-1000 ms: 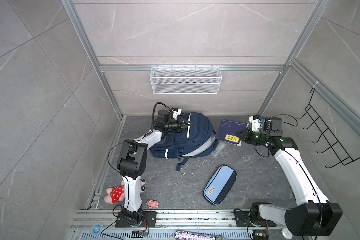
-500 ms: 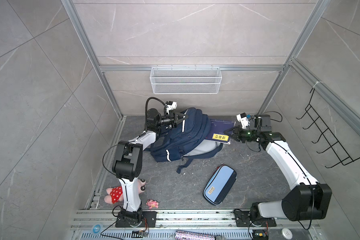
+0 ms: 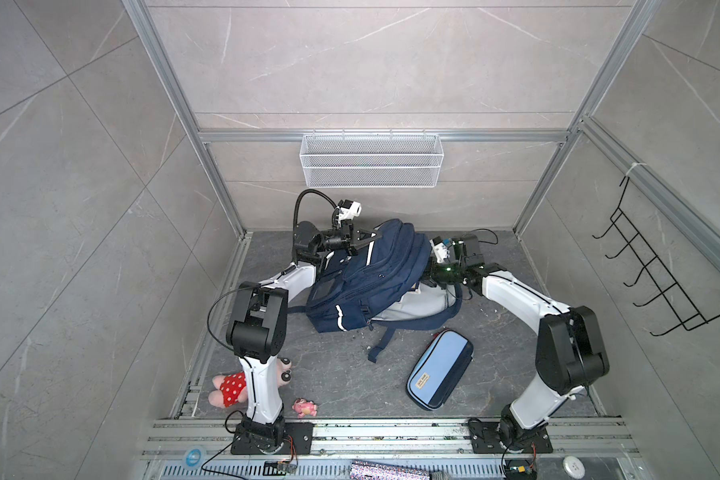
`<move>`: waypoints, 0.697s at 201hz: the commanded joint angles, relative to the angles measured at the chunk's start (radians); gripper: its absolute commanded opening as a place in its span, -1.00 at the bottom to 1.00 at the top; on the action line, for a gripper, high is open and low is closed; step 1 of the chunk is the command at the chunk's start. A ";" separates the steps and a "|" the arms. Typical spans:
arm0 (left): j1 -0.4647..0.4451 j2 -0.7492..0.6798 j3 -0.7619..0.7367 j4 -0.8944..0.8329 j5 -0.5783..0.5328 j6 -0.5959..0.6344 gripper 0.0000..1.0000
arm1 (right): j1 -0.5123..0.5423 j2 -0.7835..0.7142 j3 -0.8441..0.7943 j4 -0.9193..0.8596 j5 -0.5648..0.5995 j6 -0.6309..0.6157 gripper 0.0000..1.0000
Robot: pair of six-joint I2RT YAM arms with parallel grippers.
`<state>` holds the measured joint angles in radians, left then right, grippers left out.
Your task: Pack the student bag
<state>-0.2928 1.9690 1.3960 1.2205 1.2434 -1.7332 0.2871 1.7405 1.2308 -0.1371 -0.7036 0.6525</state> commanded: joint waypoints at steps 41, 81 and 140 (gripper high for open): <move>-0.017 -0.068 0.070 0.192 -0.049 -0.014 -1.00 | 0.051 0.159 0.044 0.292 0.013 0.207 -1.00; -0.023 -0.065 0.076 0.192 -0.045 -0.009 -1.00 | 0.058 0.229 0.074 0.245 0.083 0.234 -0.89; -0.026 -0.052 0.080 0.192 -0.049 -0.006 -1.00 | 0.061 0.238 0.118 0.040 0.195 0.170 -0.56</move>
<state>-0.3145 1.9697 1.3960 1.2205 1.2438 -1.7370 0.3424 1.9656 1.3079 0.0174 -0.5873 0.8570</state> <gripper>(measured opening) 0.047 0.198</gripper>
